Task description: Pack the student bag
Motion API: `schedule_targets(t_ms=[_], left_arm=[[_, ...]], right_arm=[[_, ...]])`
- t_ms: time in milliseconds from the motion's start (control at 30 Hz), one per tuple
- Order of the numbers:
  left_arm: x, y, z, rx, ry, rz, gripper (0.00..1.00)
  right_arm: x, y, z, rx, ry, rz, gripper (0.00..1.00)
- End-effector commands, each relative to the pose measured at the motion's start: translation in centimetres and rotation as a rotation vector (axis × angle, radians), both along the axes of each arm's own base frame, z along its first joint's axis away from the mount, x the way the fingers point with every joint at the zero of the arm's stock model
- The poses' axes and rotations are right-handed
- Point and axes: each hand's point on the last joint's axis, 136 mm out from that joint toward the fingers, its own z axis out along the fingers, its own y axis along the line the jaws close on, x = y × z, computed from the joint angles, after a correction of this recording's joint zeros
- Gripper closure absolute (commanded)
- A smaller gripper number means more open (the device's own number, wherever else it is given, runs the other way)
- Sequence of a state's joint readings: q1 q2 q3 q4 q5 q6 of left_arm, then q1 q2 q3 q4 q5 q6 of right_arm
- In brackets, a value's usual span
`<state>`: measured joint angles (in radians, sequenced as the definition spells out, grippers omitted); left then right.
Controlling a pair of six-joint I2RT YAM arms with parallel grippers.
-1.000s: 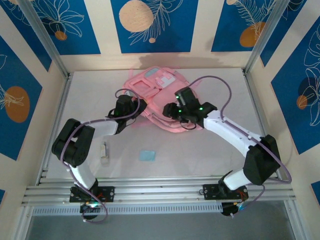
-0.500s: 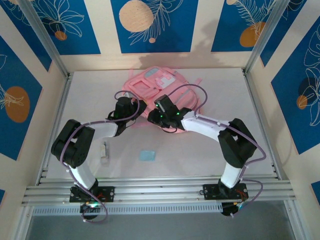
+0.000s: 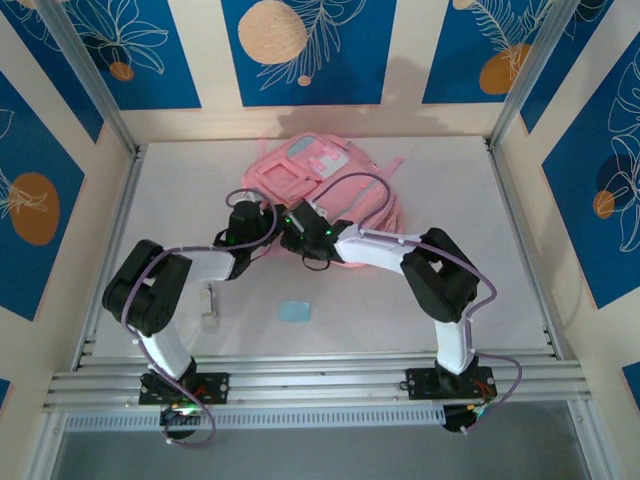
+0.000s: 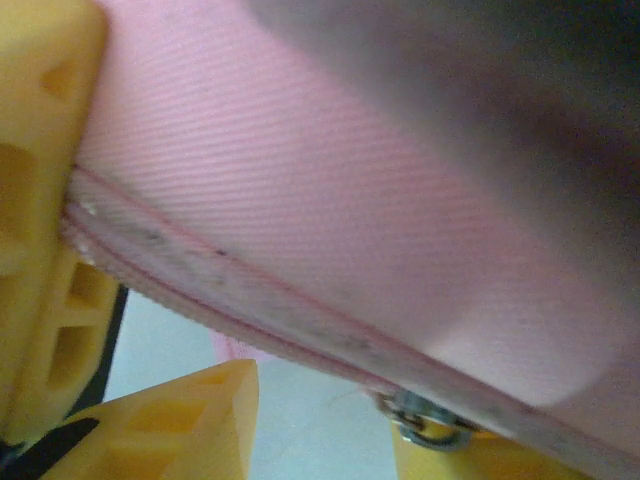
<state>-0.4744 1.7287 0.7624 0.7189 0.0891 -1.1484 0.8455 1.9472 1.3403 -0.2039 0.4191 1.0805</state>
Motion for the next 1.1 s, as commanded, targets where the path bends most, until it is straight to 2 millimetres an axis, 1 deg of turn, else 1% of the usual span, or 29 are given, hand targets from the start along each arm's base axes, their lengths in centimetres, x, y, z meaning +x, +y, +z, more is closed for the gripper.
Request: schedule_targets(t_ms=[0, 133, 233, 300, 367, 500, 600, 667, 733, 867, 1000, 1067], left_arm=[[-1.5, -2.4, 5.3, -0.113, -0.122, -0.081, 1.0], [-1.6, -2.5, 6.0, -0.119, -0.134, -0.081, 1.0], [-1.7, -2.4, 6.3, -0.12, -0.142, -0.077, 1.0], [-1.6, -2.3, 6.4, -0.117, -0.144, -0.074, 1.0], [-1.7, -2.2, 6.4, -0.111, -0.148, -0.07, 1.0], [-1.5, -1.7, 5.8, -0.08, -0.146, -0.047, 1.0], [-1.1, -1.1, 5.4, -0.057, -0.149, -0.03, 1.0], [-0.6, -0.6, 5.0, -0.044, -0.148, -0.014, 1.0], [0.0, -0.1, 4.8, -0.038, -0.149, -0.004, 1.0], [1.0, 0.3, 5.1, -0.027, -0.162, 0.003, 1.0], [1.6, 0.3, 5.4, -0.016, -0.173, -0.003, 1.0], [1.7, 0.3, 5.4, -0.009, -0.174, -0.001, 1.0]], right_arm=[[2.3, -3.3, 0.3, -0.172, -0.1, -0.168, 0.61], [2.5, -5.4, -0.4, -0.286, -0.107, -0.238, 0.64], [2.7, -6.2, -0.9, -0.3, -0.095, -0.269, 0.67], [3.0, -6.4, -0.8, -0.294, -0.102, -0.273, 0.74], [3.3, -6.1, -0.3, -0.276, -0.12, -0.255, 0.83], [3.4, -5.7, 0.7, -0.26, -0.158, -0.189, 1.0], [2.7, -5.5, 1.0, -0.259, -0.154, -0.117, 1.0], [1.8, -5.5, 1.0, -0.251, -0.138, -0.053, 1.0], [0.7, -5.8, 0.9, -0.251, -0.112, -0.012, 1.0], [-1.4, -6.1, 0.5, -0.208, -0.051, 0.09, 1.0], [-3.1, -6.8, -0.1, -0.19, 0.014, 0.139, 1.0], [-3.6, -7.3, -0.3, -0.199, 0.028, 0.154, 1.0]])
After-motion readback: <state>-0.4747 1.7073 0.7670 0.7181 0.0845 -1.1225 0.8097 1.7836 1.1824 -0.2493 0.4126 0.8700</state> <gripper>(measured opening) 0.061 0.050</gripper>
